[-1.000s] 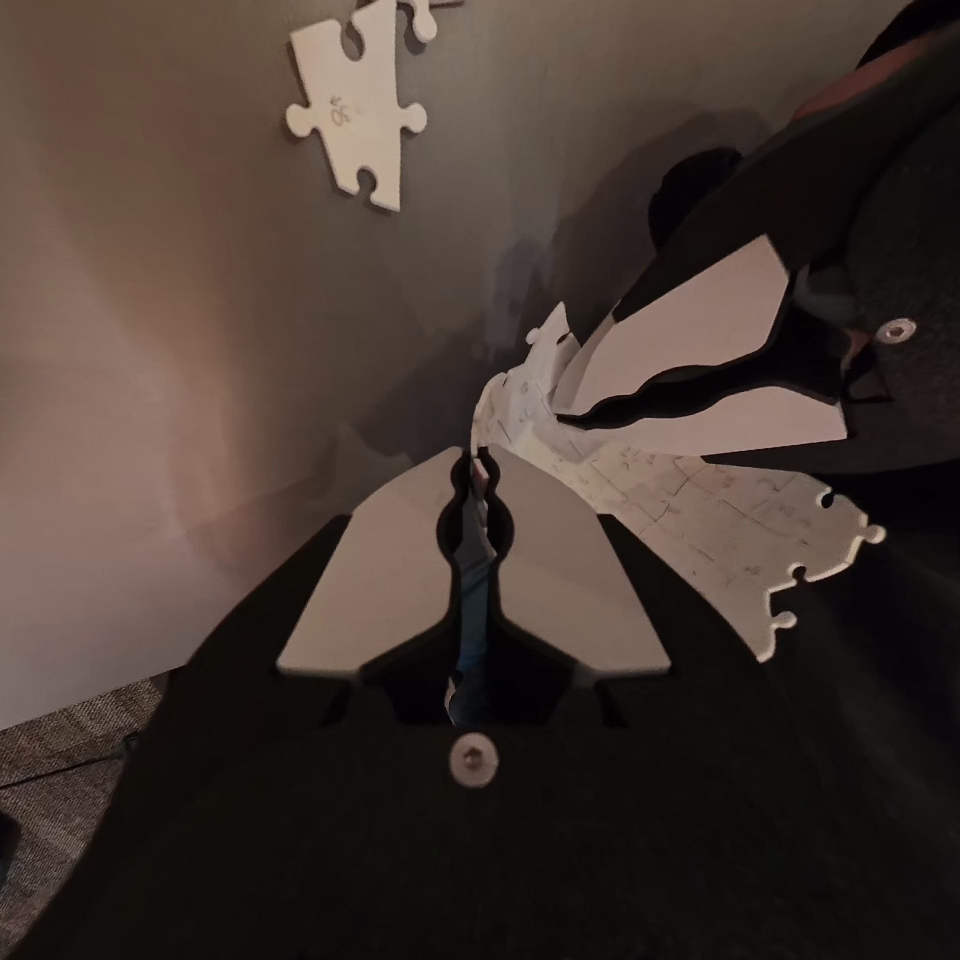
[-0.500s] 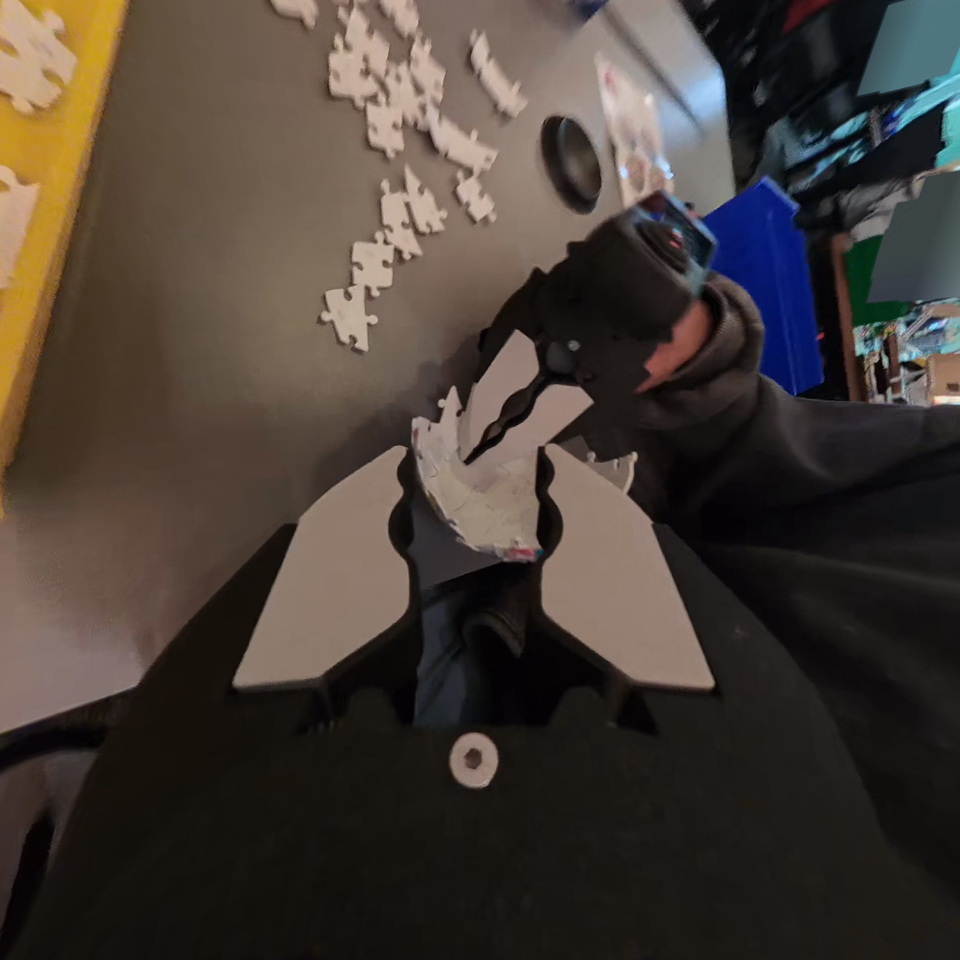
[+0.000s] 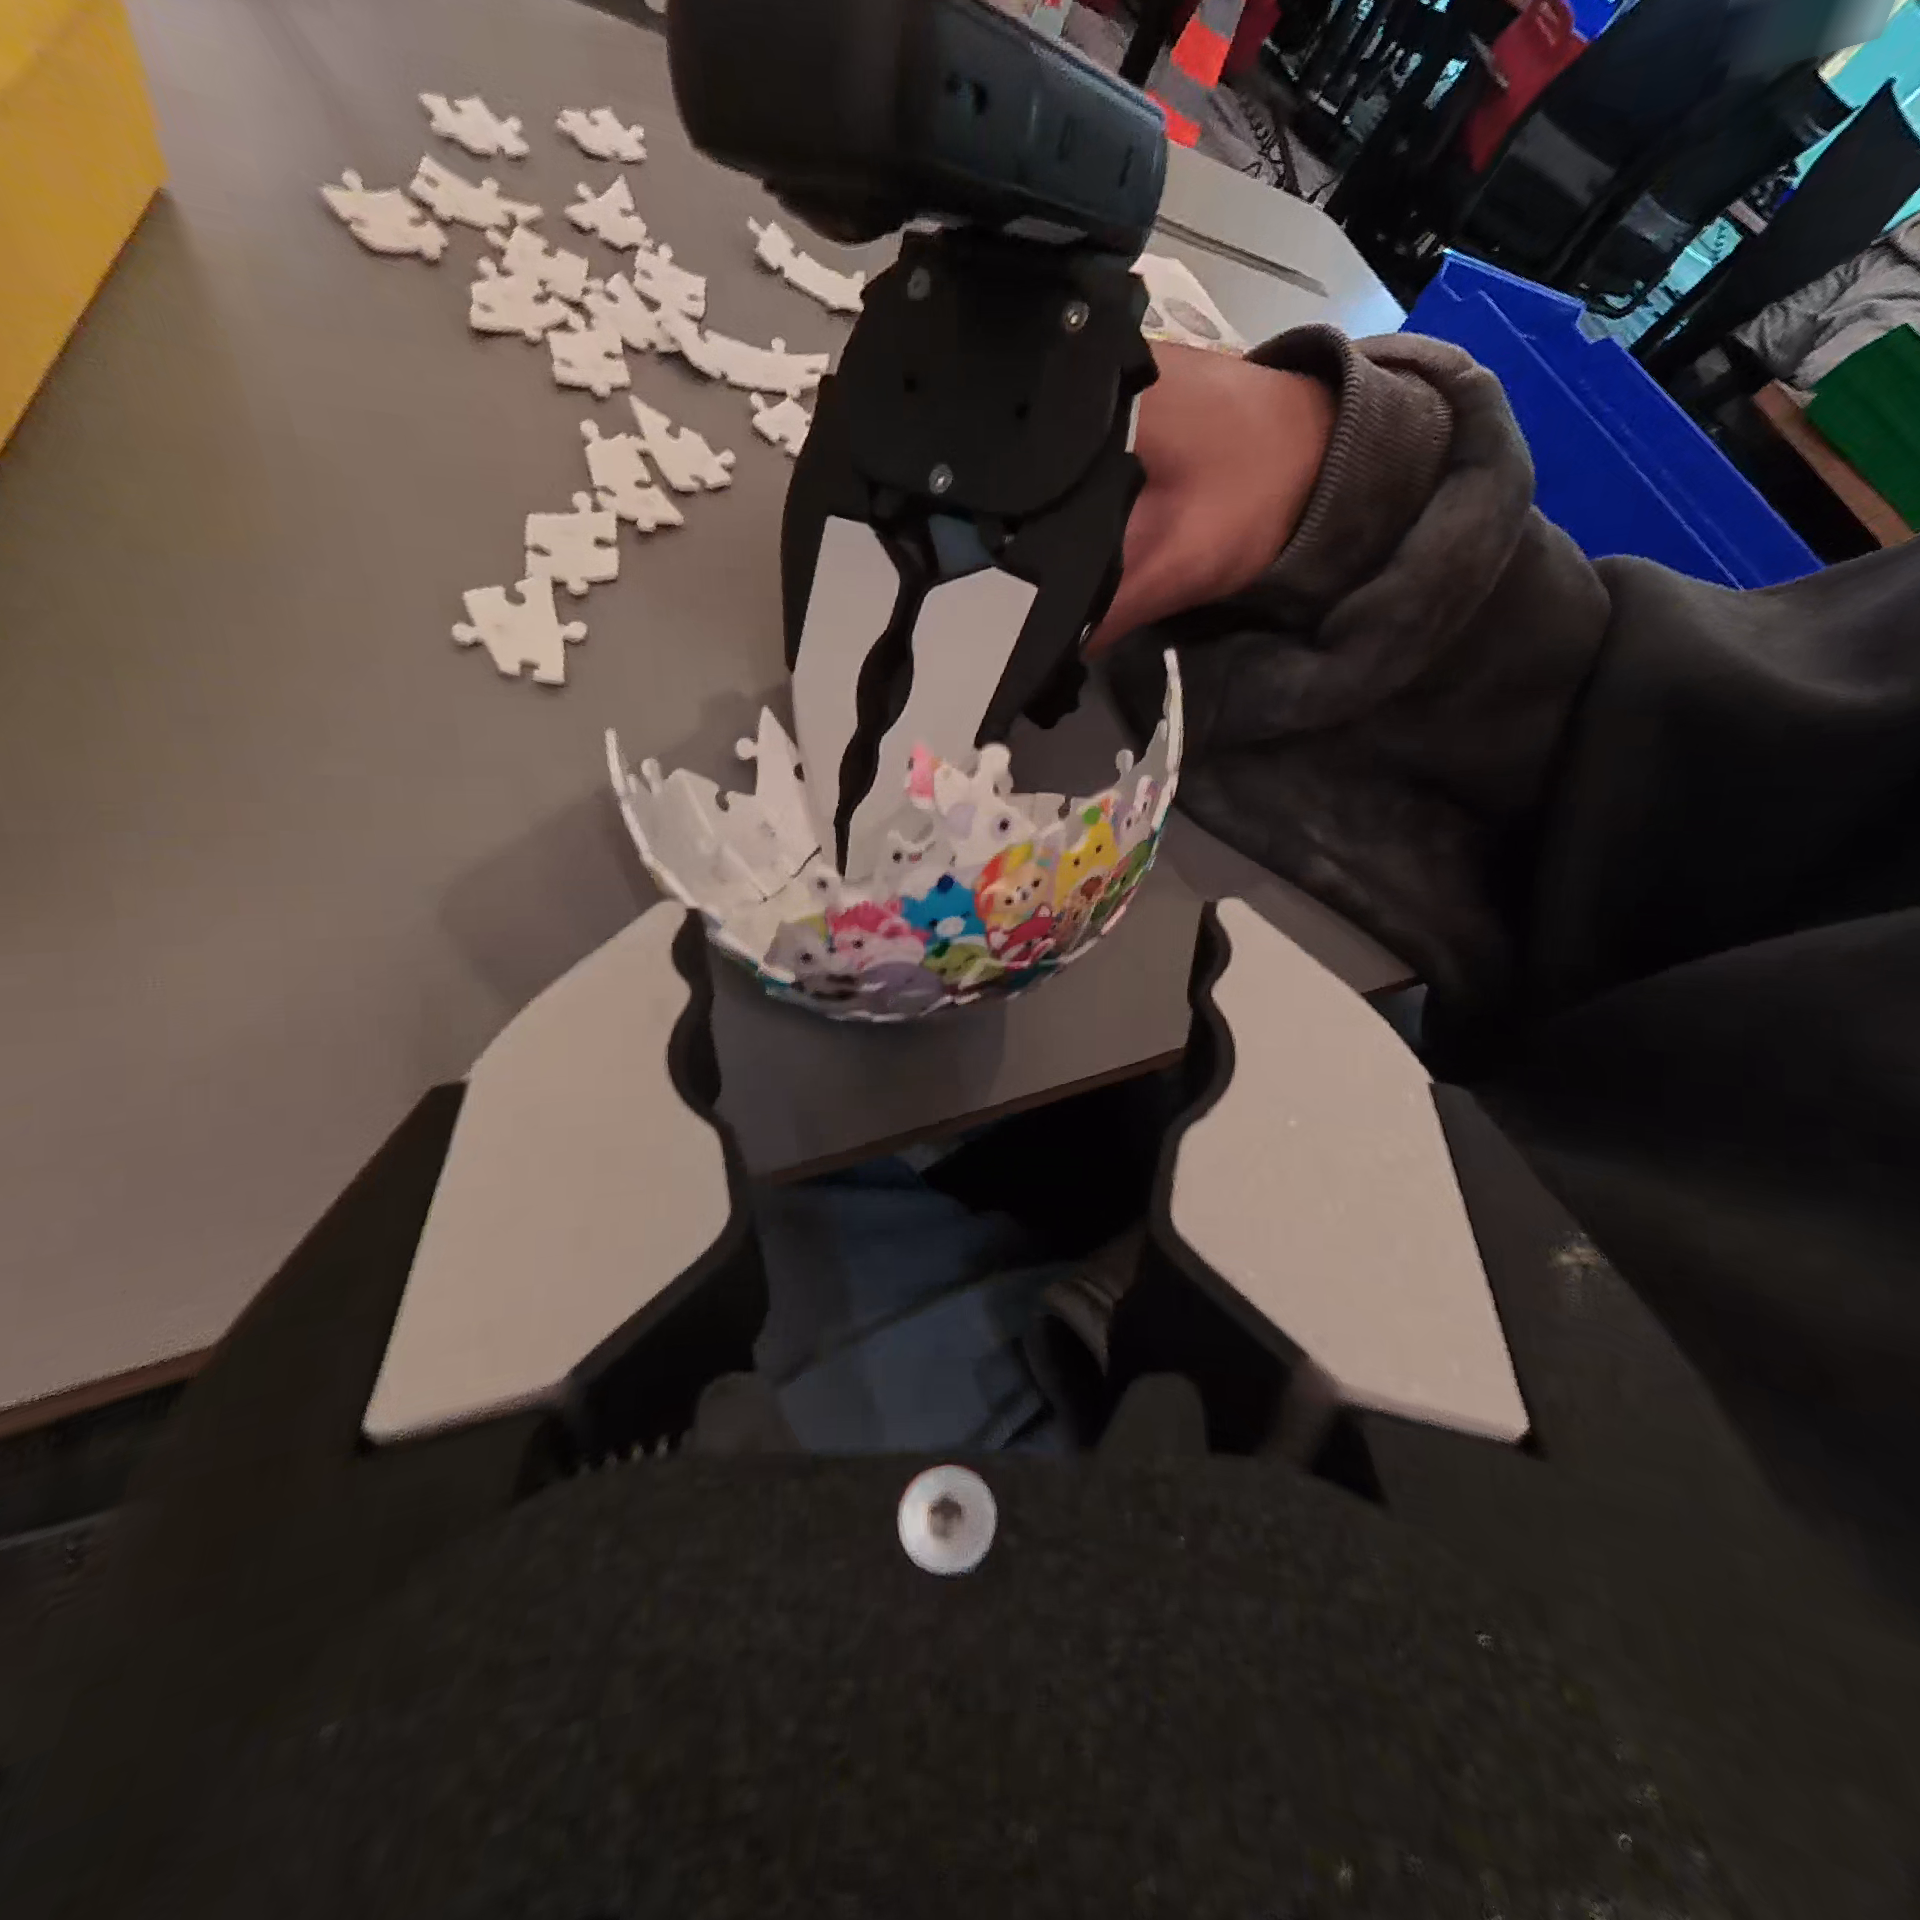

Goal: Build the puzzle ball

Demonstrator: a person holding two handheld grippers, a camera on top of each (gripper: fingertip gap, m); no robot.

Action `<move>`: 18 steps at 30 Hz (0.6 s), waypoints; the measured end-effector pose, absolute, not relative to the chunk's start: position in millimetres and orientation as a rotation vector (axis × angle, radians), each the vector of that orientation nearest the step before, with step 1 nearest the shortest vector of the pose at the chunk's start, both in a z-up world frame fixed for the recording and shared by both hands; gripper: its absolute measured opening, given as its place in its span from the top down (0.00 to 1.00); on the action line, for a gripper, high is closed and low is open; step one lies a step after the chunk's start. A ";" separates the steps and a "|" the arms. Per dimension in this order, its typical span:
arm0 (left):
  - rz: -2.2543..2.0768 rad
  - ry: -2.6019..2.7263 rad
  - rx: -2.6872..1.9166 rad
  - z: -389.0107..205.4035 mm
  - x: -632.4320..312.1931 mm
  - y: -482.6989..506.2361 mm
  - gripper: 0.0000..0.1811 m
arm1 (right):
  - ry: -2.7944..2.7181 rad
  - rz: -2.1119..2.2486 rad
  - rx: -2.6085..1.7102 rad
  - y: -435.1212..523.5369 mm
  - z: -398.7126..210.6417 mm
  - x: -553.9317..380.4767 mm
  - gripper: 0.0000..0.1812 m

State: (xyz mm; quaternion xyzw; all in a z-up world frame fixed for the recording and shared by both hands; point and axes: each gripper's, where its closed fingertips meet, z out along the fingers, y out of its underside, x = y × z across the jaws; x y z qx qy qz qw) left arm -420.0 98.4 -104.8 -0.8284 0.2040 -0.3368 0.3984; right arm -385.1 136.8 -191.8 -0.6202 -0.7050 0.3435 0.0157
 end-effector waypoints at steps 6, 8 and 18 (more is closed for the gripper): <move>-0.758 0.610 -2.047 -107.3 -412.0 105.0 0.55 | -2.202 1.054 -1.925 136.9 -191.8 -385.3 1.00; -0.734 0.636 -2.049 -109.6 -410.2 104.9 0.56 | -2.206 1.047 -1.920 137.1 -191.7 -385.3 1.00; -0.781 0.693 -2.039 -114.5 -410.7 104.1 0.71 | -2.182 1.072 -1.938 139.6 -191.7 -385.2 1.00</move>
